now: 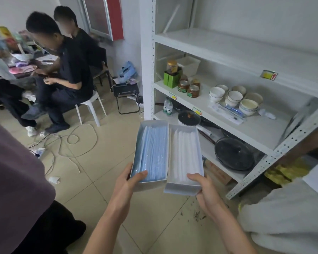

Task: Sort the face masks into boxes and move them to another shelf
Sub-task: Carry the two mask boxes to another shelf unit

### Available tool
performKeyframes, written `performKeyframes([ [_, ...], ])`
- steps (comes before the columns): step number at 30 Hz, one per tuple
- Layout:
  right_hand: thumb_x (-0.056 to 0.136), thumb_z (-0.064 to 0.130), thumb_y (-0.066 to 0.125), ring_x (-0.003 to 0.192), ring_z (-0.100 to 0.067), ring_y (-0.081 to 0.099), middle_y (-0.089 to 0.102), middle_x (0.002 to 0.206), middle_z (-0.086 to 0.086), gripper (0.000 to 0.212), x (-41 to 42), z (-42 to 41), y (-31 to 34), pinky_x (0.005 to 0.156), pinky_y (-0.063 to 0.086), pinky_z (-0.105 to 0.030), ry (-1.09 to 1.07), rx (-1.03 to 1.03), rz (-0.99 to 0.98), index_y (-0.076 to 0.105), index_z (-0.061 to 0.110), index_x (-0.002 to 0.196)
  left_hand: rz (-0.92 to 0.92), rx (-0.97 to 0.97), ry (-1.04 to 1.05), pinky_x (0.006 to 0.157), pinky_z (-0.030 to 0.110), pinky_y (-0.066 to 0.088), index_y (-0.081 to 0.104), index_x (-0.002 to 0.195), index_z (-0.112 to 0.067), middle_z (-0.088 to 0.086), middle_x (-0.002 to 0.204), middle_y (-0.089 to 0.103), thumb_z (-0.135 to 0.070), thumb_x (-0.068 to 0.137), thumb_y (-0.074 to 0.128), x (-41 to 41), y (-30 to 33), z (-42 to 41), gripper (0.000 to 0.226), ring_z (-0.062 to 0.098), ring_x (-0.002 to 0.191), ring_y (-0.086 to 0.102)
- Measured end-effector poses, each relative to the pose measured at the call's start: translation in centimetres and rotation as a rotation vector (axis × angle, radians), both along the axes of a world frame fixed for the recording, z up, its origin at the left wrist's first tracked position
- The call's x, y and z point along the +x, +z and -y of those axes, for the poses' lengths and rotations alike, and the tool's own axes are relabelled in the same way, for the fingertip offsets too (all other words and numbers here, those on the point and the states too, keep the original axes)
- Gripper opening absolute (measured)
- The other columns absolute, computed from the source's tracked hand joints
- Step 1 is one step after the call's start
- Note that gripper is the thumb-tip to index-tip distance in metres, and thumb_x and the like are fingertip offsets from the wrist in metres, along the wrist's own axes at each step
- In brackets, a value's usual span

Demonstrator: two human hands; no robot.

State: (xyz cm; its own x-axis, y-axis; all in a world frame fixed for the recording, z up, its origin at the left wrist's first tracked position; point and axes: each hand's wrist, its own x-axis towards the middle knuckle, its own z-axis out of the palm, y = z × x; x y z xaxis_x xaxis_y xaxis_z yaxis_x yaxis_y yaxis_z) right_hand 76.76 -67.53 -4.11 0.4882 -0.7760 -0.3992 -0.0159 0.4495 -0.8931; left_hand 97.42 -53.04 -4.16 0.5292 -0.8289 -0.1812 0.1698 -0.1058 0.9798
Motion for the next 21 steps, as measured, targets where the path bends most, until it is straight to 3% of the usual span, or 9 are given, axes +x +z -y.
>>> performKeyframes([
  [3,0.061,0.038,0.081,0.093,0.003,0.059,0.073,0.085,0.030,0.040,2.6,1.7,0.3,0.082,0.042,-0.026,0.029,0.011,0.024,0.063,0.041,0.097,-0.020,0.001,0.039,0.080,0.035,0.052,0.070,0.118,-0.033,0.000,0.114,0.076,-0.044,0.079,0.070,2.6,-0.5,1.9,0.040,0.020,0.103,0.073],
  [5,0.061,0.040,0.081,0.096,0.006,0.055,0.068,0.096,0.029,0.043,4.1,3.0,0.2,0.079,0.038,-0.025,0.024,0.026,0.017,0.059,0.044,0.097,-0.021,0.005,0.052,0.079,0.035,0.051,0.069,0.119,-0.034,0.000,0.115,0.076,-0.046,0.078,0.067,4.2,-0.9,3.4,0.042,0.019,0.103,0.072],
  [9,0.059,0.041,0.082,0.098,0.004,0.066,0.074,0.103,0.021,0.042,7.0,6.3,0.2,0.088,0.043,-0.031,0.040,0.006,-0.025,0.069,0.051,0.098,-0.025,0.003,0.077,0.076,0.031,0.053,0.070,0.117,-0.035,-0.001,0.113,0.076,-0.050,0.079,0.063,6.9,-1.4,6.6,0.041,0.019,0.102,0.072],
  [12,0.054,0.043,0.083,0.110,-0.012,0.067,0.073,0.115,0.011,0.065,9.4,9.6,-0.2,0.101,0.046,-0.042,0.033,-0.017,-0.038,0.065,0.043,0.116,-0.044,-0.014,0.067,0.087,0.040,0.053,0.068,0.124,-0.032,0.001,0.119,0.075,-0.060,0.080,0.070,8.8,-1.4,9.7,0.052,0.020,0.108,0.071],
  [14,0.056,0.042,0.082,0.104,-0.011,0.070,0.076,0.110,0.012,0.050,11.0,12.1,-0.4,0.096,0.048,-0.042,0.036,-0.032,-0.032,0.069,0.051,0.103,-0.034,-0.011,0.061,0.092,0.044,0.052,0.064,0.130,-0.032,-0.001,0.122,0.074,-0.064,0.079,0.072,10.2,-1.3,12.0,0.061,0.020,0.112,0.070],
  [17,0.059,0.041,0.080,0.094,0.001,0.070,0.076,0.104,0.020,0.042,13.2,15.7,-0.4,0.088,0.045,-0.035,0.064,-0.064,-0.029,0.068,0.060,0.094,-0.026,-0.007,0.067,0.091,0.045,0.054,0.066,0.128,-0.031,0.001,0.120,0.075,-0.056,0.081,0.074,12.3,-1.2,15.6,0.054,0.024,0.110,0.071],
  [21,0.063,0.040,0.081,0.109,-0.017,0.070,0.076,0.114,0.007,0.053,16.3,20.0,-0.2,0.105,0.046,-0.051,0.094,-0.081,-0.030,0.070,0.042,0.114,-0.019,-0.011,0.076,0.088,0.047,0.055,0.069,0.123,-0.030,0.004,0.117,0.076,-0.045,0.082,0.074,15.3,-0.9,19.5,0.044,0.028,0.107,0.072],
])
